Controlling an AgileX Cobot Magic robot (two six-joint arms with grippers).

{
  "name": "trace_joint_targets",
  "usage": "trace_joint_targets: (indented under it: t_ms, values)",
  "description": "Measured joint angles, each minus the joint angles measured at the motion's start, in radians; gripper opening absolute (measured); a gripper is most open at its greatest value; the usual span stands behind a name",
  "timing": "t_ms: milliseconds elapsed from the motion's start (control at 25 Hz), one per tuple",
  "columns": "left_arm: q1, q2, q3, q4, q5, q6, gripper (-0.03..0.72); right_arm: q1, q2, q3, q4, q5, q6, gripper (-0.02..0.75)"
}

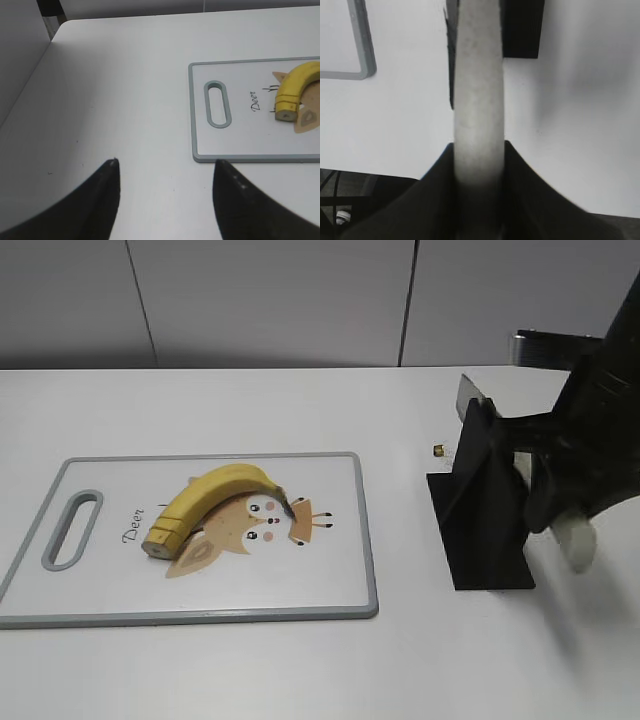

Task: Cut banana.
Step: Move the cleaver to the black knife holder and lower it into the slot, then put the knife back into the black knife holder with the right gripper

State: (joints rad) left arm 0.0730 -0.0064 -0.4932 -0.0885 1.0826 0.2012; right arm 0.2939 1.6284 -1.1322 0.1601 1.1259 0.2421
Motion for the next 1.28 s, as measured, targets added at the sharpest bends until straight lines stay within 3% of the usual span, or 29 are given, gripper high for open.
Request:
trace_joint_targets:
  t_ms: [120, 240, 360, 760, 960, 1280]
  values:
    - [0.0, 0.0, 0.0, 0.0, 0.0, 0.0, 0.562, 0.0, 0.0, 0.002, 0.006, 0.015, -0.009, 0.297]
    - [0.0, 0.0, 0.0, 0.0, 0.0, 0.0, 0.561, 0.0, 0.0, 0.003, 0.036, 0.015, -0.043, 0.47]
    - [0.0, 0.0, 0.0, 0.0, 0.0, 0.0, 0.561, 0.0, -0.003, 0.003, 0.049, 0.002, -0.058, 0.572]
    - [0.0, 0.0, 0.0, 0.0, 0.0, 0.003, 0.561, 0.0, -0.209, 0.003, 0.036, -0.03, -0.21, 0.601]
    - [-0.031, 0.0, 0.0, 0.0, 0.0, 0.004, 0.561, 0.0, -0.343, 0.015, 0.034, -0.037, -0.242, 0.595]
    - [-0.041, 0.0, 0.0, -0.001, 0.0, 0.004, 0.559, 0.0, -0.602, 0.26, 0.033, -0.154, -0.327, 0.594]
